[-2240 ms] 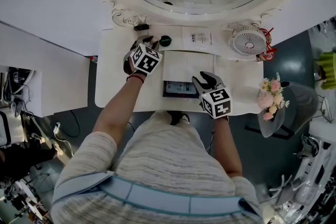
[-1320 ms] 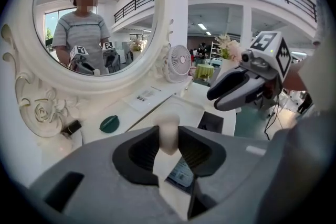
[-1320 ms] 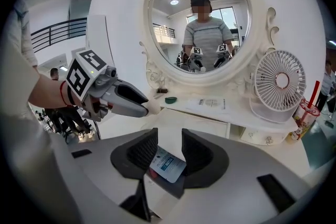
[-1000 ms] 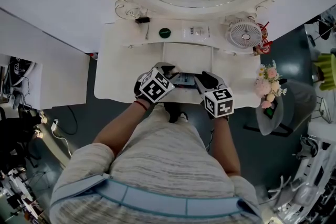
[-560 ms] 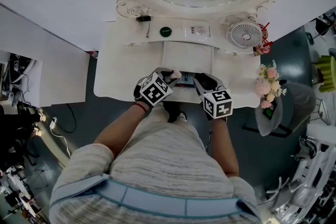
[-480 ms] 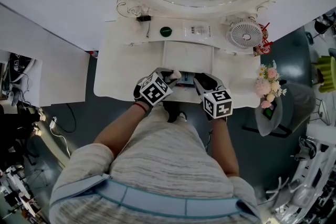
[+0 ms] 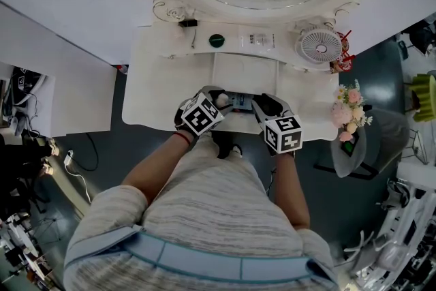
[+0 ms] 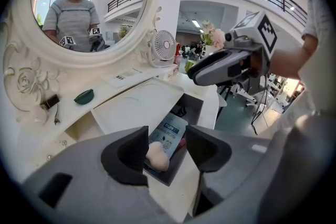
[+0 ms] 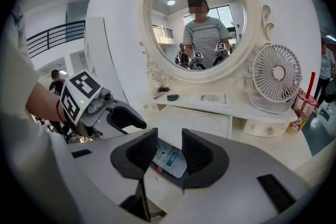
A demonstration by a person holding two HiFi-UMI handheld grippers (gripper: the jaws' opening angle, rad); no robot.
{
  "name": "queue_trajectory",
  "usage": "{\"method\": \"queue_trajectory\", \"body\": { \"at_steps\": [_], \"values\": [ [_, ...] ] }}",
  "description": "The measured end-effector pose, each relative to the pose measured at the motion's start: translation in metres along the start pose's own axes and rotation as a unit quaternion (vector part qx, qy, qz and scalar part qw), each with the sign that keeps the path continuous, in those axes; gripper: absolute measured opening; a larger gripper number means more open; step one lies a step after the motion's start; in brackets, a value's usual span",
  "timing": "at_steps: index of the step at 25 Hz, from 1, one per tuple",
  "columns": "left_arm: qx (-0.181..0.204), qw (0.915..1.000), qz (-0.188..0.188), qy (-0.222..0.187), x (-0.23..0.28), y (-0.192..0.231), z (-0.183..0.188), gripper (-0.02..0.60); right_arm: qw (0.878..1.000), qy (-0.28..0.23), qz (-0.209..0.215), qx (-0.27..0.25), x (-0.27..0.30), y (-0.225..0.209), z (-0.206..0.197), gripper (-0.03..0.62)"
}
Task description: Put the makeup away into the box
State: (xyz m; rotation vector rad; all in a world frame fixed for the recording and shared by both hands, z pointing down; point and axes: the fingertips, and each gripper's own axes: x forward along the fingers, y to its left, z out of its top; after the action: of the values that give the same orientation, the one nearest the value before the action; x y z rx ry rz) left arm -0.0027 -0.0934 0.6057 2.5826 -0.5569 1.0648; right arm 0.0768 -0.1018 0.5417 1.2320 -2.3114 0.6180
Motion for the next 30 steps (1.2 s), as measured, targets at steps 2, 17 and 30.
{"method": "queue_trajectory", "body": {
  "at_steps": [2,17,30],
  "values": [
    [-0.001,1.0,0.0,0.0,0.0,0.001,0.001,0.219,1.0,-0.001,0.0,0.001,0.001,0.0,0.001,0.123],
    [0.015,0.9989,0.04,-0.019,-0.019,0.062,0.034,0.218,1.0,-0.005,0.001,0.008,0.005,-0.003,0.004,0.123],
    [0.029,0.9962,0.081,-0.015,-0.021,0.132,0.064,0.218,1.0,-0.003,-0.006,0.014,0.017,-0.015,0.012,0.123]
  ]
}}
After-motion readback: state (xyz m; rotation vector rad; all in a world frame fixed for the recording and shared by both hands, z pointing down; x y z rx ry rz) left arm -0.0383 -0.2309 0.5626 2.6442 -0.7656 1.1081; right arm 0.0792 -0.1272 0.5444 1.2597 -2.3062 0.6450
